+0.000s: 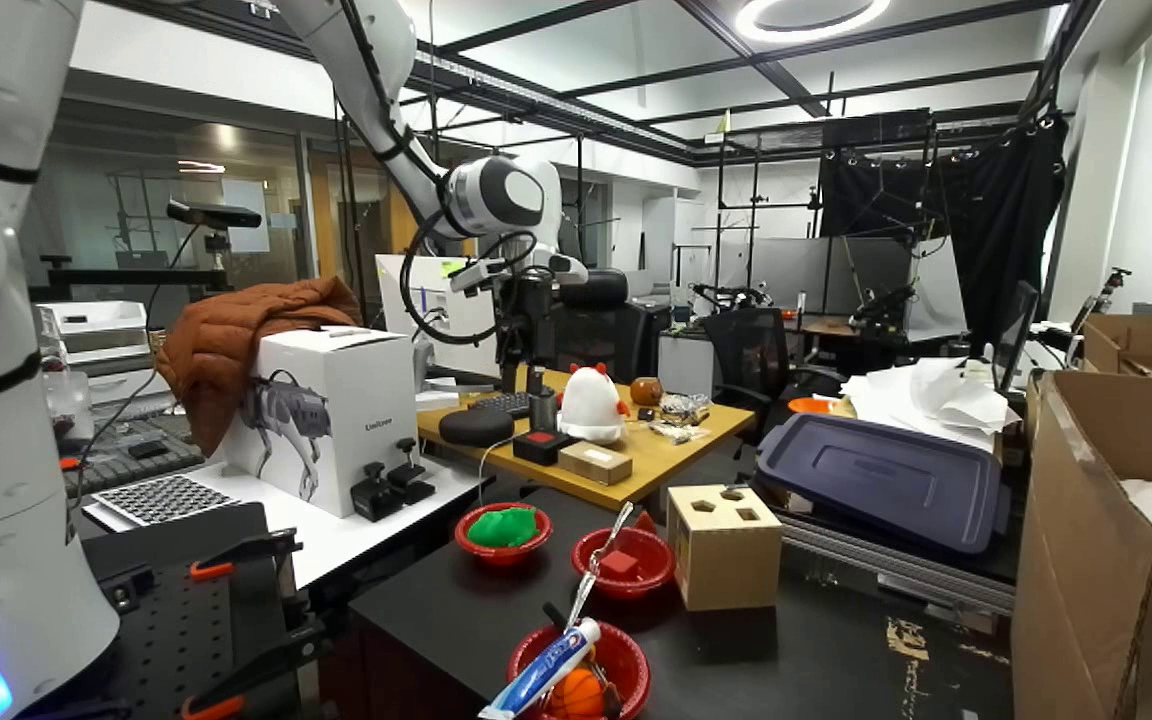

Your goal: Move the empty red bowl forwards, place the green plush toy inside the bowl

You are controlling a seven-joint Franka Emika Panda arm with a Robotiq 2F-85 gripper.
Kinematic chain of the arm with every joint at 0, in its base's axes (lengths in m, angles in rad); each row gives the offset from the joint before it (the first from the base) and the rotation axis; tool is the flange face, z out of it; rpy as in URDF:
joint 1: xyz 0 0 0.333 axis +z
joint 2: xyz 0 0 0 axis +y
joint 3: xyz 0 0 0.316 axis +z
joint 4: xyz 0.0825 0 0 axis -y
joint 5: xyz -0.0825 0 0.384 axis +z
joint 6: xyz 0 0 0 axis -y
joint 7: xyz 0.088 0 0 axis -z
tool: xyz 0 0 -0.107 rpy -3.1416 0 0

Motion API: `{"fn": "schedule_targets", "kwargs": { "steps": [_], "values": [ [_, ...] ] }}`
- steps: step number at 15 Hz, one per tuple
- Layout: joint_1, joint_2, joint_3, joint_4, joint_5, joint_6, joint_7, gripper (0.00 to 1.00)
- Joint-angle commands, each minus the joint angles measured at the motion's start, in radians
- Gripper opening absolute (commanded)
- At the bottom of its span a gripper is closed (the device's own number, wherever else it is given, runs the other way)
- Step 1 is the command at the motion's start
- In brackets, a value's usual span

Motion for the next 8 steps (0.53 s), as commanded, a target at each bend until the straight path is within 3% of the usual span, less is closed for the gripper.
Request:
{"fn": "schedule_targets", "kwargs": {
  "steps": [1, 8],
  "values": [
    [-0.028, -0.100, 0.035, -0.035, 0.004, -0.043, -0.019, 1.00],
    [-0.038, -0.058, 0.066, 0.134, 0.019, -0.074, 0.024, 1.00]
  ]
}}
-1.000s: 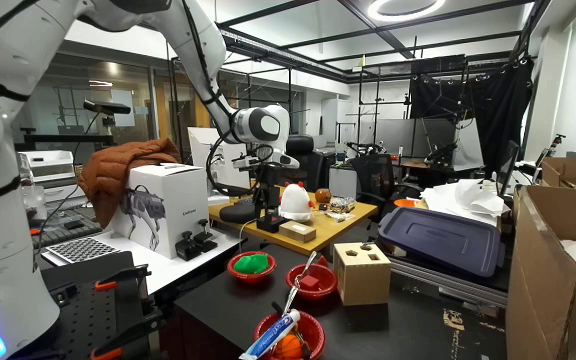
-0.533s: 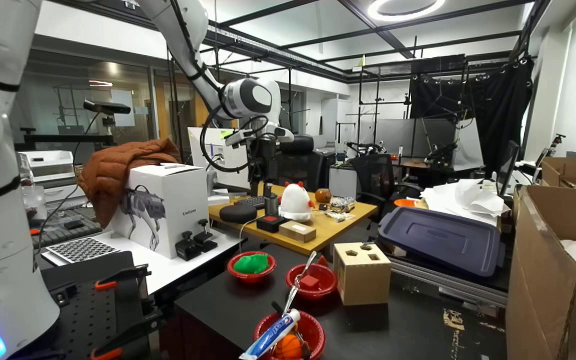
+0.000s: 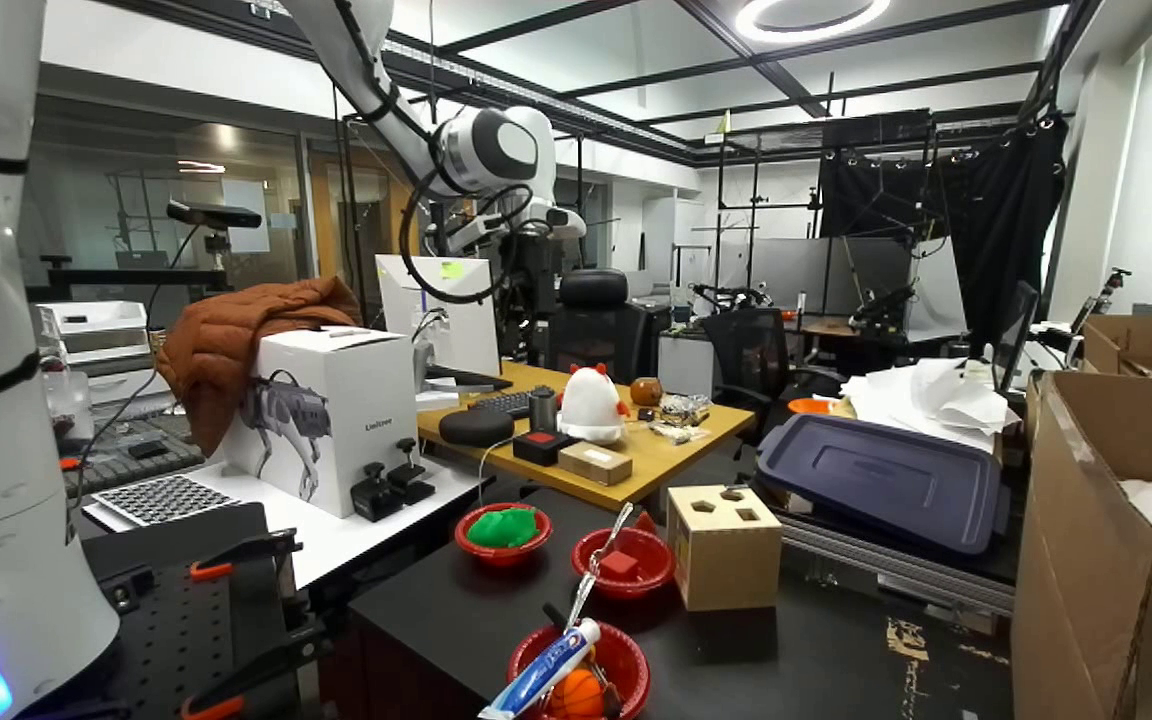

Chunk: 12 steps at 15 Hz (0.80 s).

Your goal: Move the empty red bowl forwards, place the green plush toy inside the bowl

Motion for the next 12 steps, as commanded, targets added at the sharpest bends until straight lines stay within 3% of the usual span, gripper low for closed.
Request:
{"fn": "schedule_targets", "kwargs": {
  "steps": [1, 6, 12],
  "values": [
    [-0.011, 0.046, 0.024, 0.129, 0.018, -0.012, 0.030, 1.00],
    [0.010, 0.145, 0.031, 0.342, 0.012, -0.032, 0.094, 1.00],
    [0.022, 0.252, 0.016, 0.546, 0.032, -0.145, 0.150, 1.00]
  ]
}}
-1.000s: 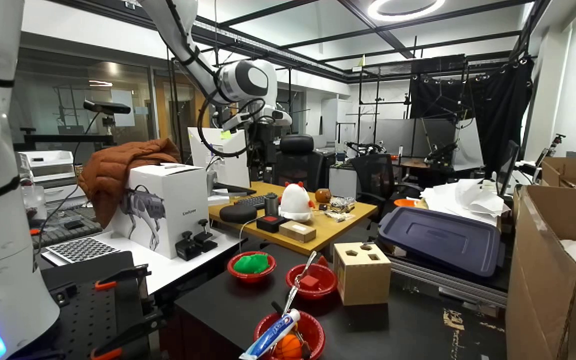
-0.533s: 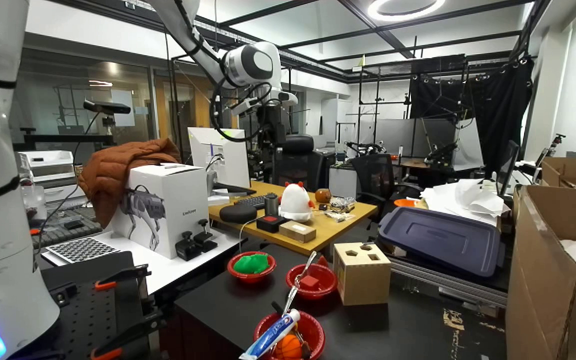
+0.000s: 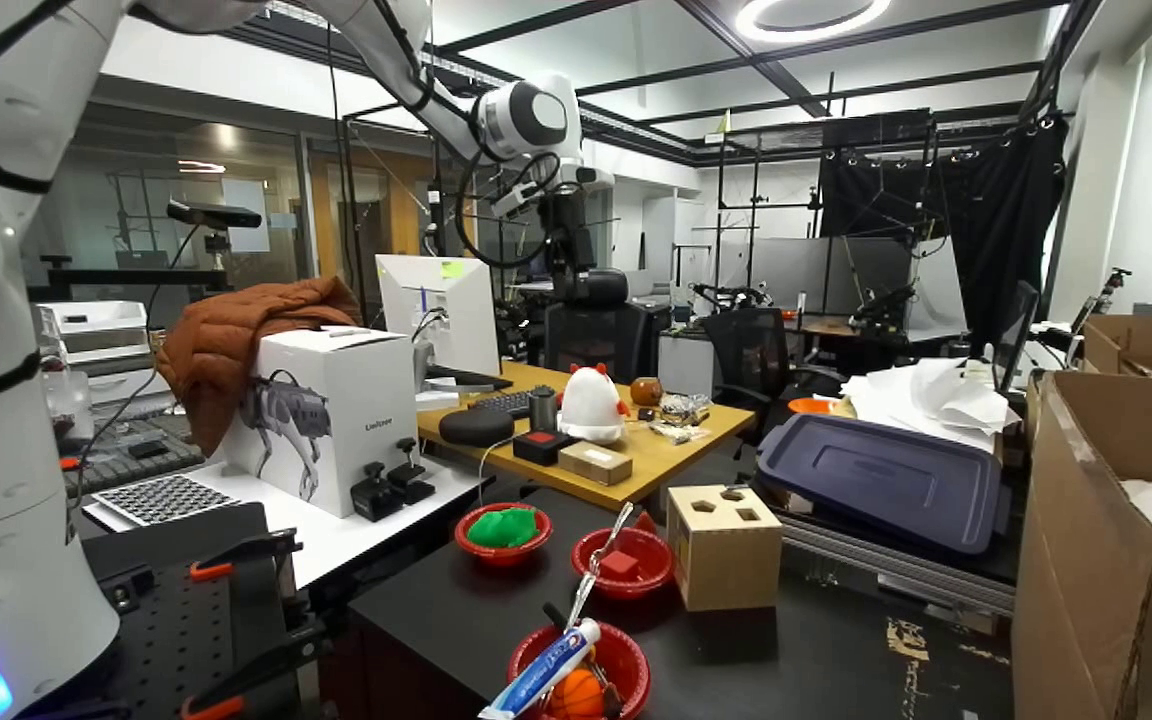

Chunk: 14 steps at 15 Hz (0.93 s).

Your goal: Move the empty red bowl forwards, place the green plush toy inside the bowl

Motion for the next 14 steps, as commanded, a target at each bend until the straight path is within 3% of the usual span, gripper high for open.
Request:
{"fn": "schedule_targets", "kwargs": {
  "steps": [1, 8, 14],
  "values": [
    [0.004, 0.065, -0.009, 0.144, 0.043, -0.123, 0.022, 1.00],
    [-0.008, 0.090, -0.017, 0.266, 0.089, -0.338, -0.002, 1.00],
    [-0.025, 0.079, -0.016, 0.304, 0.081, -0.496, -0.077, 1.00]
  ]
}}
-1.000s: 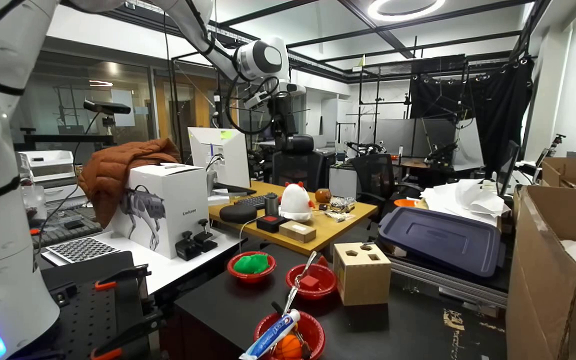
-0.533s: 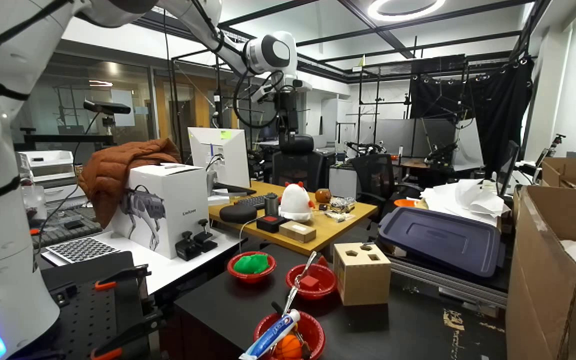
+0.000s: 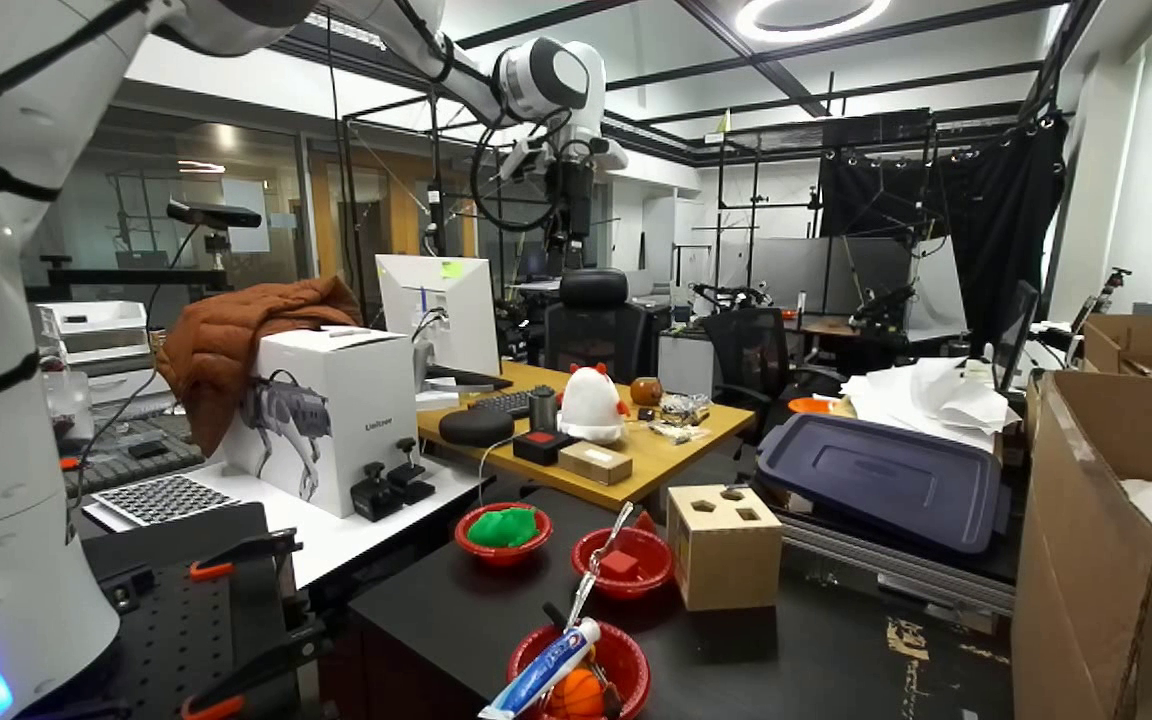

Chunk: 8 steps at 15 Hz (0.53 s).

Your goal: Move the empty red bowl forwards, place the green plush toy inside the bowl

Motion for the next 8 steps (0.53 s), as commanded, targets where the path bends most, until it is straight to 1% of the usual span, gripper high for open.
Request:
{"fn": "schedule_targets", "kwargs": {
  "steps": [1, 4, 8],
  "values": [
    [-0.009, 0.002, -0.001, 0.040, 0.009, -0.082, -0.056, 1.00],
    [-0.016, -0.013, 0.000, 0.024, 0.007, -0.083, -0.087, 1.00],
    [-0.017, -0.031, -0.003, -0.008, 0.002, -0.041, -0.085, 1.00]
  ]
}}
